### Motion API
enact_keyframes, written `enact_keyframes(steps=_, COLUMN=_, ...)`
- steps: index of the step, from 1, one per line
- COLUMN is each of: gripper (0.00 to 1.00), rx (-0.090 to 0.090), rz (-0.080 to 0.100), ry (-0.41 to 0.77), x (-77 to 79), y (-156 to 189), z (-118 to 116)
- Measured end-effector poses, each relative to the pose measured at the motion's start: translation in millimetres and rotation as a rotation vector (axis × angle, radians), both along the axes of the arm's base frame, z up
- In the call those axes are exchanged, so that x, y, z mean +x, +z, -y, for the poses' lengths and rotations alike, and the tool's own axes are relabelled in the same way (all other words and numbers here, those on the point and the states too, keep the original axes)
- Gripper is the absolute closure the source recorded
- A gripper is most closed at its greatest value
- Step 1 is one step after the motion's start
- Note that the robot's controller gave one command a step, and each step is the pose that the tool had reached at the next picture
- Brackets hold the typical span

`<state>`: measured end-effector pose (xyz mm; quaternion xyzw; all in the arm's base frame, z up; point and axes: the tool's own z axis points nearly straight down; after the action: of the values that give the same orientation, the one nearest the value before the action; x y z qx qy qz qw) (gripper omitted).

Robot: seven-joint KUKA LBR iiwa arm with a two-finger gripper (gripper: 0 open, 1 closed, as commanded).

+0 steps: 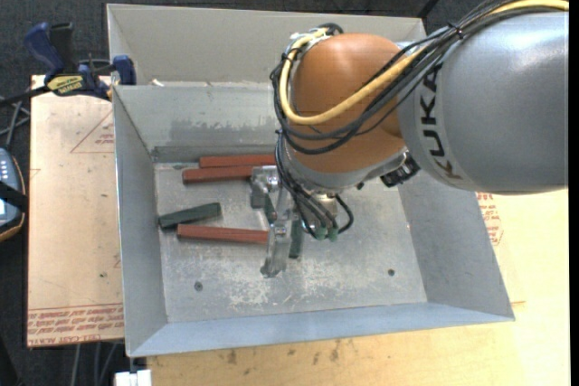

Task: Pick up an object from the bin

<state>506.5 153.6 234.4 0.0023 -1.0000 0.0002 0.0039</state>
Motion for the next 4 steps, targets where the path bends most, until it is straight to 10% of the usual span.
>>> enact_keyframes(steps=2, gripper=0.00, rx=0.004, rz=0.019, ry=0.019, x=24.4, y=-33.1, z=-6.6)
enact_keyframes(steps=4, gripper=0.00, rx=0.003, rz=0.011, ry=0.045, x=43.7, y=-150.4, z=-6.7)
